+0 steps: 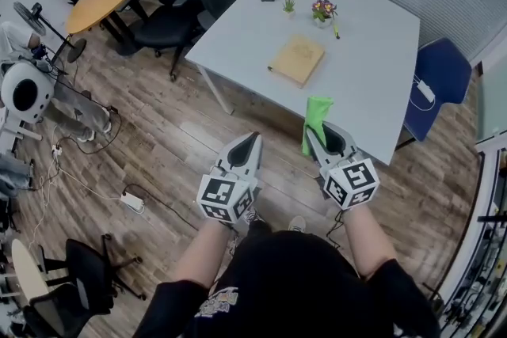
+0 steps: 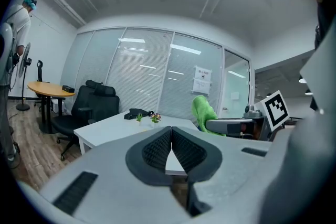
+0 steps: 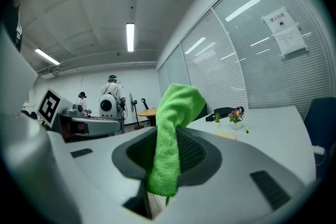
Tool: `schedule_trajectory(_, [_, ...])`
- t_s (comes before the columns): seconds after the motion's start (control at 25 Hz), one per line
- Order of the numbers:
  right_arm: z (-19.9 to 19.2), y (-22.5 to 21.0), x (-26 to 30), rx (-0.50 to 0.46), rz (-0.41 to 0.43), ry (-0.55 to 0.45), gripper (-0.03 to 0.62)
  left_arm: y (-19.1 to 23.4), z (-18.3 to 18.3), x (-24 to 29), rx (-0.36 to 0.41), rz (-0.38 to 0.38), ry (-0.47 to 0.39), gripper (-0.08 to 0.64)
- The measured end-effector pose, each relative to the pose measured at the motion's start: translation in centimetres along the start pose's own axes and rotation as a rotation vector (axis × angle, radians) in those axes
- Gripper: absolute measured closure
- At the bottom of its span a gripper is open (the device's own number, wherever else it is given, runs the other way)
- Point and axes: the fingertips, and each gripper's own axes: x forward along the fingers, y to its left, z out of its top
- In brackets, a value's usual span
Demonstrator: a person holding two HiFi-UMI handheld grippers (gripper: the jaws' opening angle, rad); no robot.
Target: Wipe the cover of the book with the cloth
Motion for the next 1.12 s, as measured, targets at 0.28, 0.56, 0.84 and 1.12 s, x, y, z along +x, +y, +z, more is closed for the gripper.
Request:
schedule_trajectory(0.28, [0.5, 1.9, 3.5, 0.002, -0.042, -0.004, 0.494, 4.4, 0.9, -0.5, 0.003, -0.035, 0.006, 0.554])
schedule_trajectory(0.56, [0.5, 3.6, 6.9, 0.004, -0.082, -0.005, 0.494, 8.7, 1.3, -0.6, 0.001, -0.077, 0.017, 0.554])
schedule_trajectory(0.84, [0.5, 4.3, 8.5, 0.007, -0.11, -0.004, 0.494, 10.5, 1.2, -0.3, -0.002, -0.125, 0.037, 0.551])
schedule_trajectory(1.12, [0.2, 3.0, 9.0, 0.006, -0.125, 0.007, 0.494, 10.6, 0.1, 1.3, -0.002, -0.145, 0.067, 0.379])
